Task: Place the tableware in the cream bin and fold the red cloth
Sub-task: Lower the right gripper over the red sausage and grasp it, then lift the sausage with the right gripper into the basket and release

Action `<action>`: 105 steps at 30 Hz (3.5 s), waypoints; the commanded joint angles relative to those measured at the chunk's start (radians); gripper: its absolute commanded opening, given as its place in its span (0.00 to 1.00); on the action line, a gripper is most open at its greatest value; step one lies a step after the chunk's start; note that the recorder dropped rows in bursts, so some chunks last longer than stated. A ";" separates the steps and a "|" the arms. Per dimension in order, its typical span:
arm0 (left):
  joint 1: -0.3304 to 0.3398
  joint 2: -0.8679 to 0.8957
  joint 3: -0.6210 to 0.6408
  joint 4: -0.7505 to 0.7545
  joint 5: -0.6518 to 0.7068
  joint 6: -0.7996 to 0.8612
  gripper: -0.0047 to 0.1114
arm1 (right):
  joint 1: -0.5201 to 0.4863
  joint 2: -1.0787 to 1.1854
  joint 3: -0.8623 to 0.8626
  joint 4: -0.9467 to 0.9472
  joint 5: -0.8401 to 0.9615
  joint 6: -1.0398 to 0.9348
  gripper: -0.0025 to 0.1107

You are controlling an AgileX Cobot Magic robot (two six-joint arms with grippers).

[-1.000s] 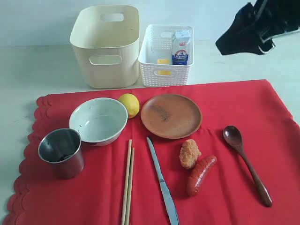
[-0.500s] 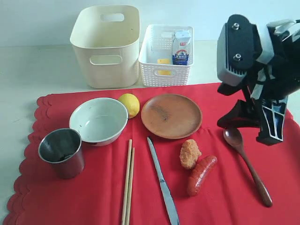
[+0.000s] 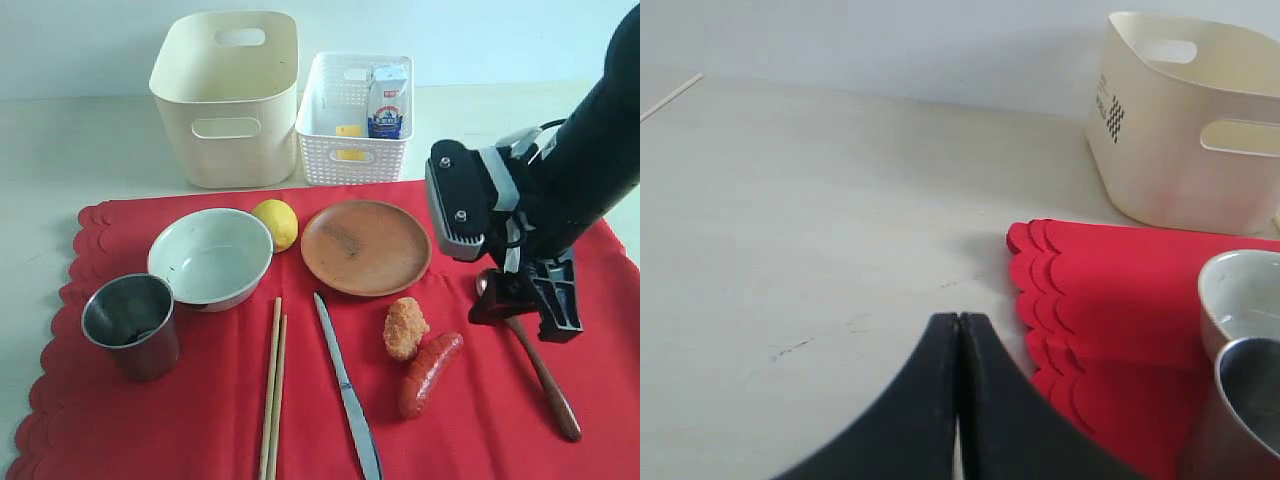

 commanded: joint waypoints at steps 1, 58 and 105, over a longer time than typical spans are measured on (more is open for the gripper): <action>0.001 -0.005 0.002 0.003 -0.010 0.002 0.04 | -0.005 0.065 0.003 0.009 -0.003 -0.084 0.55; 0.001 -0.005 0.002 0.003 -0.010 0.002 0.04 | 0.077 0.298 0.003 0.016 -0.036 -0.108 0.19; 0.001 -0.005 0.002 0.003 -0.010 0.002 0.04 | 0.077 -0.101 -0.096 0.228 -0.183 0.603 0.02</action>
